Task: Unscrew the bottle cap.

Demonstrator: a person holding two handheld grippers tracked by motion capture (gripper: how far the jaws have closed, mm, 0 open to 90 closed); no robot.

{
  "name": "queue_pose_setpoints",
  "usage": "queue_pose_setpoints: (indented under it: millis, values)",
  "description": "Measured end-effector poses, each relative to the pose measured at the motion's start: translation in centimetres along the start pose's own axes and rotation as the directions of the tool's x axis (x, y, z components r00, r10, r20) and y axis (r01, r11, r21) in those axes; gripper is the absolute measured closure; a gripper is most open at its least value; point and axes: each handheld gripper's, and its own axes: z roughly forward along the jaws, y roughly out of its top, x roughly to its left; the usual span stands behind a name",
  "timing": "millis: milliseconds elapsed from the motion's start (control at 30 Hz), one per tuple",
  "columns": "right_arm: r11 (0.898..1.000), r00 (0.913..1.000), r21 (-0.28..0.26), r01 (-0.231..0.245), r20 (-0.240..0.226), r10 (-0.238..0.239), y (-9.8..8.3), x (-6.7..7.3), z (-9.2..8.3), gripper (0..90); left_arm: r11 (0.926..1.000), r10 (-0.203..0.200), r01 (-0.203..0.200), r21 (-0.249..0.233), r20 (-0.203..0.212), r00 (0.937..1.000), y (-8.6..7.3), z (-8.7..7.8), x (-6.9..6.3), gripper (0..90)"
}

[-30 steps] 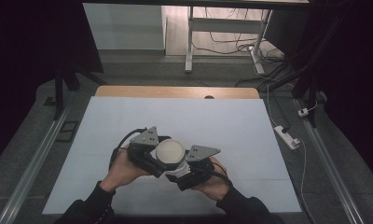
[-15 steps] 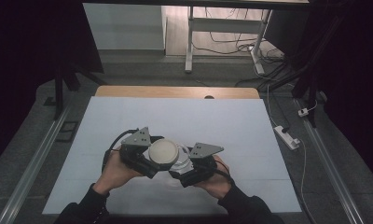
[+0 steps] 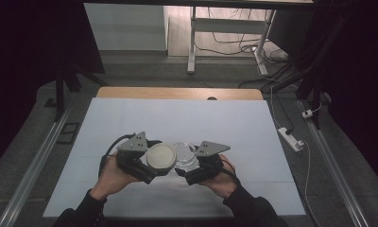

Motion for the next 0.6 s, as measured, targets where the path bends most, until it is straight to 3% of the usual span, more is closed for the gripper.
queue_pose_setpoints:
  millis: [600]
  values:
    - [1.000, 0.9986, -0.012, -0.019, 0.048, 0.019, 0.4, -1.6, -0.1, 6.6, 0.9999, -0.011, 0.011, -0.002, -0.001, 0.9999, -1.6, 0.1, -0.9, 8.2]
